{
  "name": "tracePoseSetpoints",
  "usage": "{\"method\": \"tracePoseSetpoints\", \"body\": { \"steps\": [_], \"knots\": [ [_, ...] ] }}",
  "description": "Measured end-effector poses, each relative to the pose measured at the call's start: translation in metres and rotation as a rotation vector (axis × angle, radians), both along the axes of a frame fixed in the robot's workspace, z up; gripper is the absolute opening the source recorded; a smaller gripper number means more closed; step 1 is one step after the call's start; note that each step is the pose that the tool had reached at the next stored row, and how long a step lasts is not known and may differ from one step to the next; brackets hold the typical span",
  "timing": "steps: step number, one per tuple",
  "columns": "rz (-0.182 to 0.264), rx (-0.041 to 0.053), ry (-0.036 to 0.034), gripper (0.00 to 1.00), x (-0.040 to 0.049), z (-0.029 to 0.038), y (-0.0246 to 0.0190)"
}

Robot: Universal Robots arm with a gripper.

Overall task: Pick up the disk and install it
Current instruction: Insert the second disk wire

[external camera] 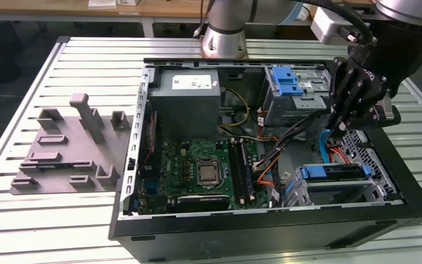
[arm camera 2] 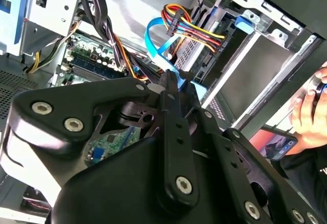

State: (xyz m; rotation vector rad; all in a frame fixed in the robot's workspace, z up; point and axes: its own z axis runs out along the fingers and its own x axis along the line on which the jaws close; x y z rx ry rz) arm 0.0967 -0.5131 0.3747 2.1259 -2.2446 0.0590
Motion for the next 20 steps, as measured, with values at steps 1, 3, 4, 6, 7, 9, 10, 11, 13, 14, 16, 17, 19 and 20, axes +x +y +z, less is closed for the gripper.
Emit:
{"method": "tracePoseSetpoints", "body": {
  "steps": [1, 3, 4, 6, 7, 9, 10, 11, 13, 14, 16, 17, 19, 20],
  "knots": [
    [0.000, -0.0007, 0.0000, 0.24, 0.0000, -0.0006, 0.0000],
    [0.000, -0.0034, 0.0000, 0.24, 0.0000, -0.0016, 0.0001],
    [0.000, -0.0051, 0.0000, 0.24, 0.0000, -0.0020, 0.0001],
    [0.000, -0.0094, 0.0000, 0.24, 0.0001, -0.0028, 0.0001],
    [0.000, -0.0117, 0.0000, 0.22, 0.0001, -0.0032, 0.0001],
    [0.000, -0.0157, 0.0000, 0.11, 0.0001, -0.0040, 0.0002],
    [0.000, -0.0169, 0.0000, 0.11, 0.0001, -0.0042, 0.0002],
    [0.000, -0.0175, 0.0001, 0.11, 0.0001, -0.0044, 0.0002],
    [0.000, -0.0200, 0.0000, 0.11, 0.0001, -0.0046, 0.0002],
    [0.000, -0.0241, 0.0000, 0.11, 0.0001, -0.0046, 0.0002],
    [0.000, -0.0338, 0.0000, 0.11, 0.0001, -0.0048, 0.0002],
    [0.000, -0.0378, 0.0000, 0.11, 0.0001, -0.0050, 0.0001],
    [0.000, -0.0446, 0.0001, 0.18, 0.0001, -0.0052, 0.0002],
    [0.000, -0.0469, 0.0000, 0.18, 0.0001, -0.0053, 0.0002]
  ]
}}
